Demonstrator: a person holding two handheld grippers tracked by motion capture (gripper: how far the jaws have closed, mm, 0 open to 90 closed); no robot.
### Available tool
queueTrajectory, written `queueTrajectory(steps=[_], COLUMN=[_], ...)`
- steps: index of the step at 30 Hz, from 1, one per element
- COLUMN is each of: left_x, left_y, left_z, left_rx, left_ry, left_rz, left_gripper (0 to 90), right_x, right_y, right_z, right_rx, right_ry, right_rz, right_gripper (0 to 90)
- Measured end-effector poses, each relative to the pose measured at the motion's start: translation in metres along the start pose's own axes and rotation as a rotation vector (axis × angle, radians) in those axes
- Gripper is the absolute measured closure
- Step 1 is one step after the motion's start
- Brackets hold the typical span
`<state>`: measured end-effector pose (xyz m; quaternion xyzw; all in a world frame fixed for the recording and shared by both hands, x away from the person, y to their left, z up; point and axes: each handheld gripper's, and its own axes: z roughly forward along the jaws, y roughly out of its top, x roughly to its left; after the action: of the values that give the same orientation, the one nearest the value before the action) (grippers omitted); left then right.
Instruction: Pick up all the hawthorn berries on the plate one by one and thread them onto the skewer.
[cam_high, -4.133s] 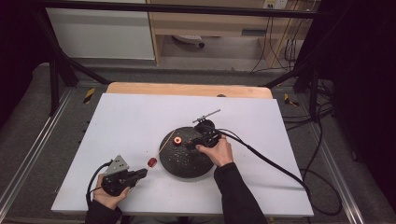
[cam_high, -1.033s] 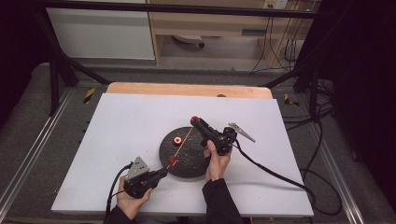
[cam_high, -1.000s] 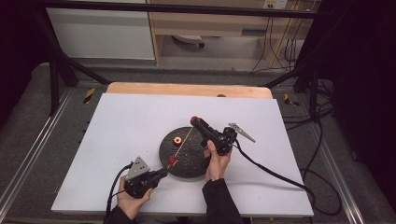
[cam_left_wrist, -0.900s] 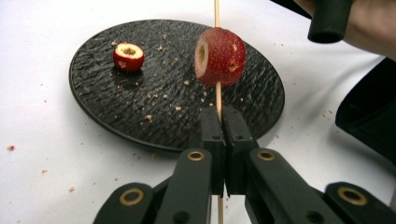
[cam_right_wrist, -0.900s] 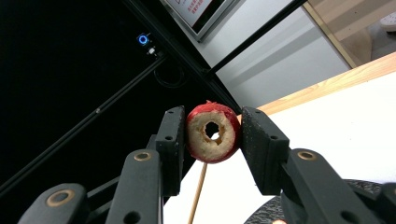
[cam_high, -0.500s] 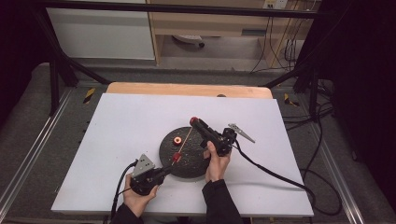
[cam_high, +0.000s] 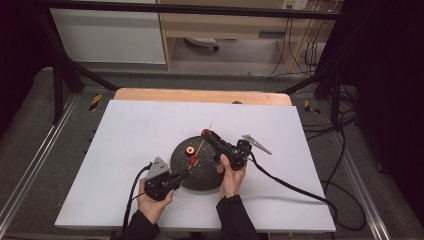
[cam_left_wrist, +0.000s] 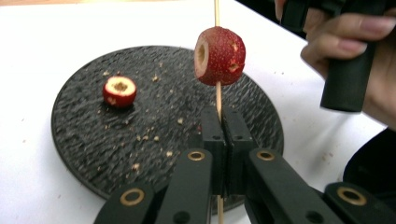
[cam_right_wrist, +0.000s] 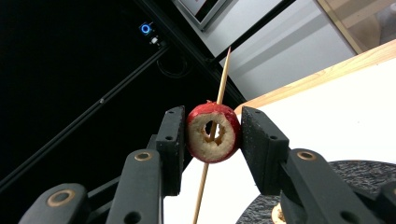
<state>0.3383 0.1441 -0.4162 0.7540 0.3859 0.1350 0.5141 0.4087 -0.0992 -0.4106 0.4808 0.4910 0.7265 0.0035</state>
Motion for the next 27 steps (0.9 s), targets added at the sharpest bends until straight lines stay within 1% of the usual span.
queueTrajectory(steps=[4, 9, 12, 17, 19, 24, 27], left_x=[0.0, 0.002, 0.003, 0.005, 0.006, 0.006, 0.007], left_y=[0.006, 0.013, 0.015, 0.017, 0.018, 0.019, 0.019], left_z=[0.004, 0.009, 0.01, 0.013, 0.014, 0.017, 0.017], left_rx=[-0.001, 0.003, 0.001, 0.005, 0.005, 0.004, 0.007], left_ry=[-0.003, 0.003, -0.003, -0.012, -0.01, -0.01, -0.01], left_rz=[-0.002, 0.019, 0.023, 0.022, 0.026, 0.019, 0.028], left_gripper=[88.9, 89.0, 89.0, 89.0, 88.9, 88.9, 88.9], right_x=[0.001, 0.001, 0.002, 0.002, 0.002, 0.001, 0.001], right_y=[-0.001, -0.002, -0.002, -0.004, -0.005, -0.01, -0.01], right_z=[-0.001, -0.002, -0.003, -0.003, -0.003, -0.003, -0.003], right_rx=[0.011, 0.03, 0.037, 0.055, 0.064, 0.086, 0.098], right_ry=[0.001, -0.001, -0.001, -0.002, -0.002, -0.006, -0.01], right_rz=[-0.005, -0.011, -0.017, -0.023, -0.022, -0.021, -0.034], right_gripper=[62.0, 62.0, 62.0, 61.9, 61.9, 61.9, 61.8])
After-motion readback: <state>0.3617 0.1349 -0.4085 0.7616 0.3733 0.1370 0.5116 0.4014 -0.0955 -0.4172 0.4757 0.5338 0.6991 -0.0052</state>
